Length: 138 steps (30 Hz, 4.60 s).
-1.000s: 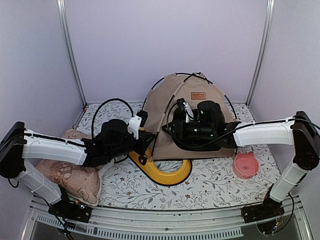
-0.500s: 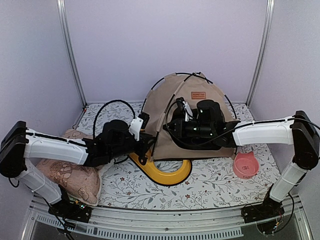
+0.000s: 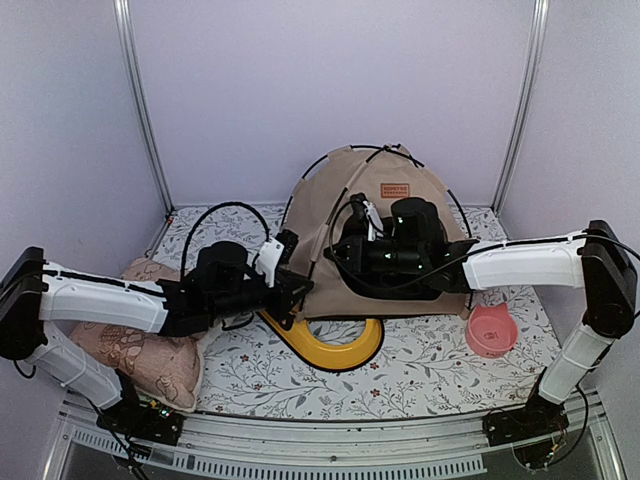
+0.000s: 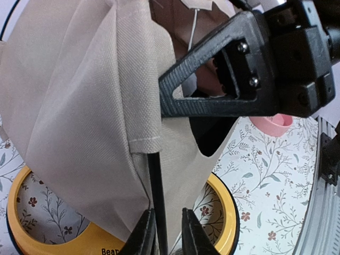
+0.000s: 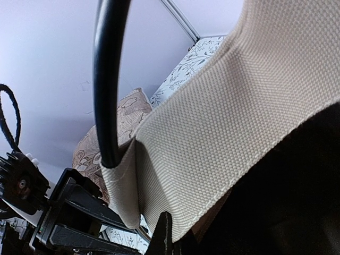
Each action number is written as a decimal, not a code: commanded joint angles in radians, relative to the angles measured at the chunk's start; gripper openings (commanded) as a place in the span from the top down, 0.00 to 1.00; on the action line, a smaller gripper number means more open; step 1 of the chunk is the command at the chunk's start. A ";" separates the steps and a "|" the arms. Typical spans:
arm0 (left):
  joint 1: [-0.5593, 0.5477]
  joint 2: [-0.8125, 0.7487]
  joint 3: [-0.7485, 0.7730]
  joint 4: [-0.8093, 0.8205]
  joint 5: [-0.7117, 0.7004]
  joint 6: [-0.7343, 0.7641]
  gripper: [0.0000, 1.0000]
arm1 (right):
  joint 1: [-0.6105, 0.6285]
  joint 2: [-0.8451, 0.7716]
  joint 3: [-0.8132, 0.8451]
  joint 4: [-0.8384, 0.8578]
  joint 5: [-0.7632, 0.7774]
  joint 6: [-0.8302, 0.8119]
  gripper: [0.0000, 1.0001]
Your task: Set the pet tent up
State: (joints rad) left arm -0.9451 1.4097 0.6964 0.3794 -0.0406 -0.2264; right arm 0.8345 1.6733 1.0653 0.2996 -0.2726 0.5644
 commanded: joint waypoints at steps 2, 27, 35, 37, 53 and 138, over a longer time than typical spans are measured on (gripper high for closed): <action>0.011 0.053 0.059 -0.024 -0.040 0.022 0.85 | -0.005 0.004 0.036 0.008 -0.007 0.009 1.00; 0.012 -0.067 0.039 -0.114 -0.139 0.067 1.00 | -0.116 -0.103 0.132 -0.088 -0.034 -0.016 0.93; 0.035 -0.067 0.144 -0.207 -0.090 0.105 1.00 | -0.039 -0.200 0.210 -0.290 0.022 -0.189 0.46; 0.034 -0.074 0.153 -0.220 -0.071 0.104 1.00 | -0.039 -0.248 0.216 -0.338 0.082 -0.239 0.37; 0.037 -0.128 0.174 -0.295 0.044 0.101 1.00 | -0.209 -0.134 0.415 -0.505 0.173 -0.653 0.12; 0.691 -0.060 0.601 -0.255 0.969 0.268 1.00 | -0.580 -0.304 0.474 -0.654 -0.360 -0.605 0.12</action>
State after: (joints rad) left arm -0.2634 1.3369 1.2610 0.0700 0.9058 0.0513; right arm 0.2493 1.3025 1.4769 -0.2951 -0.5827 -0.0277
